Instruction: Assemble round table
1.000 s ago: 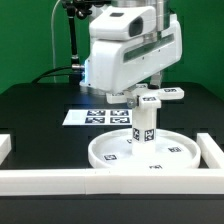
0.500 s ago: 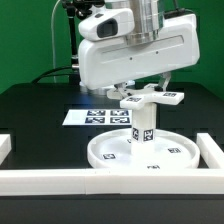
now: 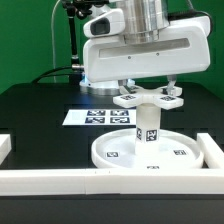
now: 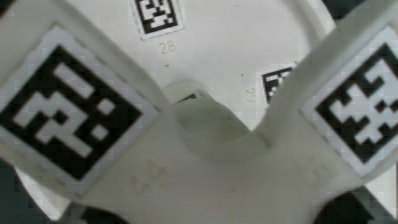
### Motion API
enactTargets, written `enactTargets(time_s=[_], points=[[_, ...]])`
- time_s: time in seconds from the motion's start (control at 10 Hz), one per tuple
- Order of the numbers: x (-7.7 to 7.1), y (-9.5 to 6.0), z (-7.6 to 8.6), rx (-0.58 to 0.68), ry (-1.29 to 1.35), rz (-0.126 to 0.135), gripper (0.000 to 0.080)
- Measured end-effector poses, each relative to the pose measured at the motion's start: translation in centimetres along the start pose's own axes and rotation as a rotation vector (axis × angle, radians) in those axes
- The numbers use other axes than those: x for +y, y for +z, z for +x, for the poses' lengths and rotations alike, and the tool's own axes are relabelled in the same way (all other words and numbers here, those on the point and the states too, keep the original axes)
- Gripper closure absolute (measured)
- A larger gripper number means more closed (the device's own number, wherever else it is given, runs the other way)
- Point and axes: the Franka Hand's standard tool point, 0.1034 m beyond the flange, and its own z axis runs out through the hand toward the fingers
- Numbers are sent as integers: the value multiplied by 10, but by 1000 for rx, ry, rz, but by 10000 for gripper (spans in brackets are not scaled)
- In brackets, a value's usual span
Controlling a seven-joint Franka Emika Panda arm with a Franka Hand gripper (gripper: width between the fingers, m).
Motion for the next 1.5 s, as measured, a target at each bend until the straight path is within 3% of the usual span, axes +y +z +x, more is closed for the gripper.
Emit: enactTargets(time_s=[0.1,0.5,0.7,0.9,1.3,1.5], points=[[0,0,0,0,66,1,341],[1,0,-1,61,530,55,341],[2,0,1,81,793,115,341],[2,0,2,78,903,130,341],[2,0,5,67,1289,192,341],[3,0,5,52,1416,199,341]])
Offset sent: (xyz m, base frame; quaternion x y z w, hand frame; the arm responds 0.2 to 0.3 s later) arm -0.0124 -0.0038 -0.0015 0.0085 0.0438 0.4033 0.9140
